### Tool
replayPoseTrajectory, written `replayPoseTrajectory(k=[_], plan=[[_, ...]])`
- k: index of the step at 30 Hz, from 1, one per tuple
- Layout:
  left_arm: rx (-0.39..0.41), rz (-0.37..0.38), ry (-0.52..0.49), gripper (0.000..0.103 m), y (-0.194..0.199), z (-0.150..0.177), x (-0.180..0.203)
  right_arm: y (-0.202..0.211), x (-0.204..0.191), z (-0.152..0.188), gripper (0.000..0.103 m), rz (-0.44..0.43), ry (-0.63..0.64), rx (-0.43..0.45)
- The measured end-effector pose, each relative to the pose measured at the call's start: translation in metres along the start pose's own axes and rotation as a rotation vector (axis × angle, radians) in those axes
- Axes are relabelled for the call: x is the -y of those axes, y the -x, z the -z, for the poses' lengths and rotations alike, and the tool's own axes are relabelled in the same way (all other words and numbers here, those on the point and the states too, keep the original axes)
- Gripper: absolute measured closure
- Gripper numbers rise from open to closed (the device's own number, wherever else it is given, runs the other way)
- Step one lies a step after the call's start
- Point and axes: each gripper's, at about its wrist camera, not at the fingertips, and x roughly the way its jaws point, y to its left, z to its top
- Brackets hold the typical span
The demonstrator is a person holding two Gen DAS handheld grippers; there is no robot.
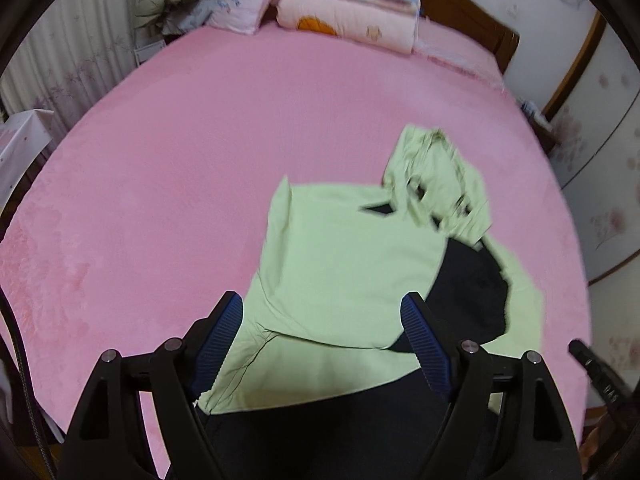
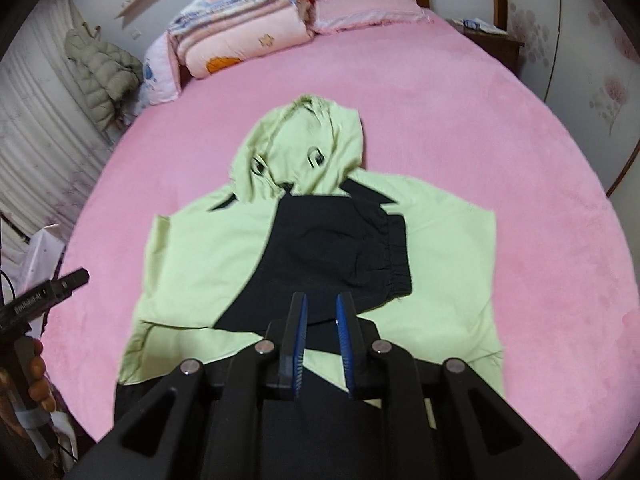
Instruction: Fold large clothes
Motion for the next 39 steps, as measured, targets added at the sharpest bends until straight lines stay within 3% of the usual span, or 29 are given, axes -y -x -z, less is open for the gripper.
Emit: replayPoseTrajectory(k=[5,9,14,24,39], plan=[[0.089,0.017,0.029,0.021,0.074,-0.01,-0.002,0.05,-0.004,-0.005,0.085,-0.022,0.052,0.046],[0.157,0.007,0.045,0.012,0.123,-0.004,-0.003,0.082,-0.002,-0.009,0.083,-0.051,0.073,0.078],[0.151,0.007,0.044,0.012,0.154,0.018,0.001,0.112,-0.001,-0.005,0.082,-0.074,0.096,0.092],[0.04,-0.004,-0.071,0.012,0.154,0.084,0.007,0.146,0.0,0.035,0.081,-0.042,0.066,0.095],[-0.033,0.104,-0.176,0.012,0.145,0.146,-0.039,0.153,-0.009,0.141,0.081,0.096,-0.114,0.046]])
